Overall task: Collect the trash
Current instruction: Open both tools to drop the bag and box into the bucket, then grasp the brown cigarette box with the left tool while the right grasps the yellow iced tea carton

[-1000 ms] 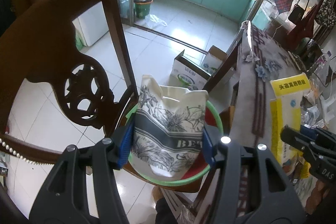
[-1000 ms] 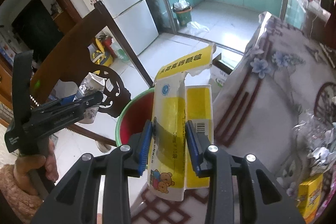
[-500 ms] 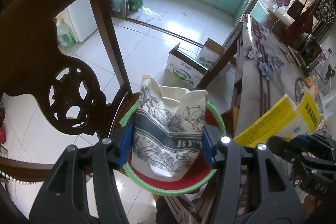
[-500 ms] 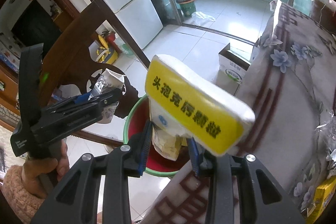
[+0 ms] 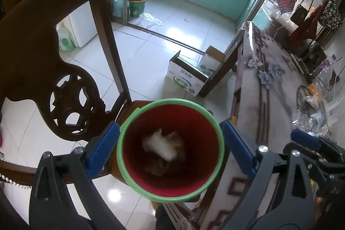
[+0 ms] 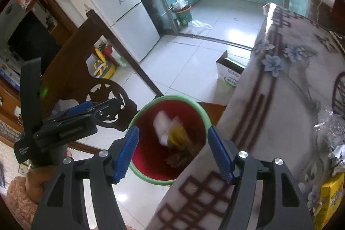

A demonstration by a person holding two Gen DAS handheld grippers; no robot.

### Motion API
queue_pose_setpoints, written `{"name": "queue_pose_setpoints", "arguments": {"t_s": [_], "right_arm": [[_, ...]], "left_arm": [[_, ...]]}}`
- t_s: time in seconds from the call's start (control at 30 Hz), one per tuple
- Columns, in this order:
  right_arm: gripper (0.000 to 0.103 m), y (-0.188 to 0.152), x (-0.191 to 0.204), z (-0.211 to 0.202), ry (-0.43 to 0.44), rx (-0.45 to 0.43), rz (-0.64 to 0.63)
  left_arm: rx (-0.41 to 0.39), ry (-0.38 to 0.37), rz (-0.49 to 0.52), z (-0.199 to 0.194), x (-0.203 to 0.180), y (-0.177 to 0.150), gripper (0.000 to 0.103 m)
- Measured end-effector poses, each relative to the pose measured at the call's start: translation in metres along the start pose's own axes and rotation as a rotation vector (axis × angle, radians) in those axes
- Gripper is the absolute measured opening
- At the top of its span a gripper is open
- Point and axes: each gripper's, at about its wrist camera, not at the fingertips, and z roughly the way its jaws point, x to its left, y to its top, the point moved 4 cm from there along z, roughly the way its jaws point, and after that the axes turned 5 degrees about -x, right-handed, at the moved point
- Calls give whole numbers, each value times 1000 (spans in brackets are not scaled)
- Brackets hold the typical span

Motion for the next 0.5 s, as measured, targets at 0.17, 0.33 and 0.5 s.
{"name": "queue_pose_setpoints", "arguments": {"t_s": [0.17, 0.33, 0.5], "right_arm": [[65, -5, -10, -22, -13, -35, 29], [65, -21, -24, -48, -36, -59, 39], [66, -39, -47, -72, -45, -68, 53]], "left_arm": [[-18, -7, 14, -12, -11, -4, 94], [-26, -23, 46, -22, -36, -13, 94], [-24, -43, 79, -28, -75, -25, 94]]}}
